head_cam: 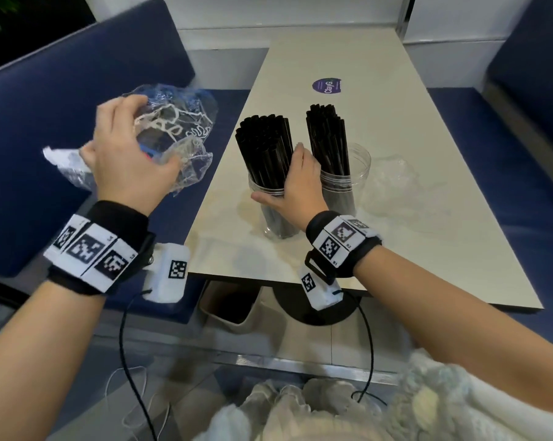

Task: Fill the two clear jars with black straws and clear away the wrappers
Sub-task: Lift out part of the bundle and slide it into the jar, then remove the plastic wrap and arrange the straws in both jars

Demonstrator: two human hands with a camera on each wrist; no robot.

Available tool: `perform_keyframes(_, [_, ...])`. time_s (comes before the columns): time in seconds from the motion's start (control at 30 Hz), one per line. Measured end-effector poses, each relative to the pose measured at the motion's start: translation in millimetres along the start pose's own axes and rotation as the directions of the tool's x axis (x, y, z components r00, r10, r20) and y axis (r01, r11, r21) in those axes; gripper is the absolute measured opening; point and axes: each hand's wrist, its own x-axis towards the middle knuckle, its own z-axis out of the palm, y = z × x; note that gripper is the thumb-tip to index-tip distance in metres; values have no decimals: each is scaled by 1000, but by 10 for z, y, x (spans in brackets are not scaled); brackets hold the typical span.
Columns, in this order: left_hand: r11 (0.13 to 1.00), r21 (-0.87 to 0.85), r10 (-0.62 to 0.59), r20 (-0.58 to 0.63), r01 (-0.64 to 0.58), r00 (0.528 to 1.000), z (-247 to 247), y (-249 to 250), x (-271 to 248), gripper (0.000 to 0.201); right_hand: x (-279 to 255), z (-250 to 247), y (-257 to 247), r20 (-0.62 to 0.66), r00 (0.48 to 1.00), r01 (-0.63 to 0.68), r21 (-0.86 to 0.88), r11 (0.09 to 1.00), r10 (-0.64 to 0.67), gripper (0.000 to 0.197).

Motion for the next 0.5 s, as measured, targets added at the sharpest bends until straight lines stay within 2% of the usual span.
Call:
perform_keyframes(0.13, [963, -250, -113, -23, 103, 993, -227, 47, -158, 69, -195, -157, -45, 16, 999, 27, 104, 994, -29, 117])
perform_keyframes(0.23, [861, -440, -248, 70, 253, 966, -413, 172, -258, 66, -408, -357, -44, 88, 990, 79, 307, 948, -111, 122])
perform_keyframes(0.3, [802, -498, -298, 147, 331, 943, -496, 340, -316, 65, -561, -502, -14, 169, 965, 97, 472, 876, -198, 120])
perform_keyframes(0.37, [702, -598, -279, 270, 388, 922, -480, 516, -337, 67, -702, -627, 4, 190, 946, 98, 608, 788, -264, 111])
perform_keyframes(0.4, [649, -640, -232, 348, 410, 909, -441, 609, -344, 65, -759, -678, 13, 164, 948, 98, 662, 743, -271, 104])
perform_keyframes(0.47, [585, -658, -140, 493, 474, 858, -343, 854, -368, 56, -851, -778, 36, 44, 970, 129, 740, 660, -239, 86])
perform_keyframes(0.5, [543, -662, -121, 547, 516, 828, -282, 1001, -389, 46, -881, -833, 68, -24, 980, 148, 758, 635, -199, 78])
